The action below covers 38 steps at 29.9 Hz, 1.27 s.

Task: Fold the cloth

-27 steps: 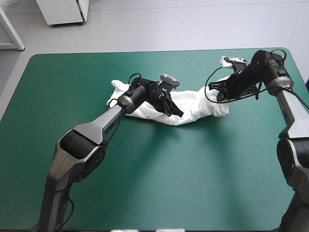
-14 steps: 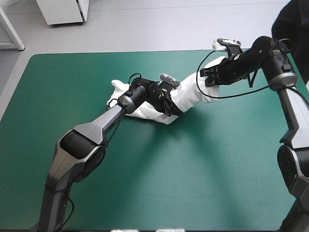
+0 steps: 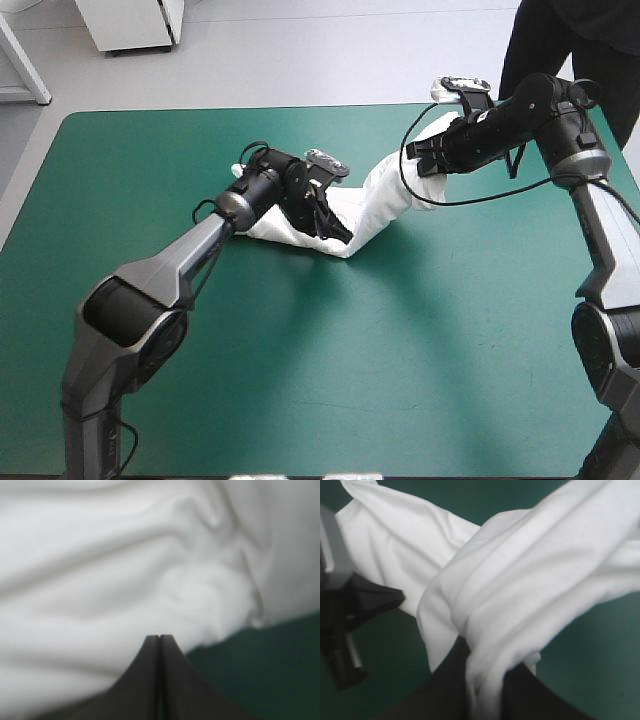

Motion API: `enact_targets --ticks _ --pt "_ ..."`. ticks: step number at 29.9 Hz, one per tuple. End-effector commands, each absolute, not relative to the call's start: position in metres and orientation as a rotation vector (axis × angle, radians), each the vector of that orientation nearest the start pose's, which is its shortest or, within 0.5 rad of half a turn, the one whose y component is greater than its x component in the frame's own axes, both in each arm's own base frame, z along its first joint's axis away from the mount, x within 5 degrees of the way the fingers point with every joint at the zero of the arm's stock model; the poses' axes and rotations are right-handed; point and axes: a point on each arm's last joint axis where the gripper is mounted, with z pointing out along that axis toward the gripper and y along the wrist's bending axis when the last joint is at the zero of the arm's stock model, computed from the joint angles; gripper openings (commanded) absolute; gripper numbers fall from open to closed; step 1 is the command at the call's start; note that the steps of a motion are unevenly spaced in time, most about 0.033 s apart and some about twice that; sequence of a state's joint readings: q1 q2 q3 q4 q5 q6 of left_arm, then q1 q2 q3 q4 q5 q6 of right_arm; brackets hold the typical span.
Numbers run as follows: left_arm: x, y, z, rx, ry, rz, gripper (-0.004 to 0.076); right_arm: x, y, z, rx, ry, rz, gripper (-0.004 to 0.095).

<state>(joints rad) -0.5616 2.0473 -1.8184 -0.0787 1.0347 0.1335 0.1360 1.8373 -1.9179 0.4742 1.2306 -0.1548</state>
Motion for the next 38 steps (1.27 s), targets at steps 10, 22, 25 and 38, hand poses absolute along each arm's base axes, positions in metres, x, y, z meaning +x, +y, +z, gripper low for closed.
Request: enact_targets --ticks 10,22,25,38 --pt "0.244 -0.12 0.358 0.68 2.506 -0.164 -0.0009 0.368 0.144 0.421 -0.487 2.269 0.721 -0.0013" --pt "0.172 -0.081 0.373 0.616 2.529 -0.146 -0.0009 0.39 0.249 0.388 -0.592 2.173 0.836 -0.0013" --pt "0.167 -0.081 0.372 0.623 2.569 -0.165 -0.0009 0.4 0.271 0.373 -0.613 2.18 0.873 -0.0013" --pt "0.163 -0.081 0.373 0.622 2.575 -0.195 -0.0009 0.42 0.328 0.321 -0.654 2.247 1.037 0.0047"
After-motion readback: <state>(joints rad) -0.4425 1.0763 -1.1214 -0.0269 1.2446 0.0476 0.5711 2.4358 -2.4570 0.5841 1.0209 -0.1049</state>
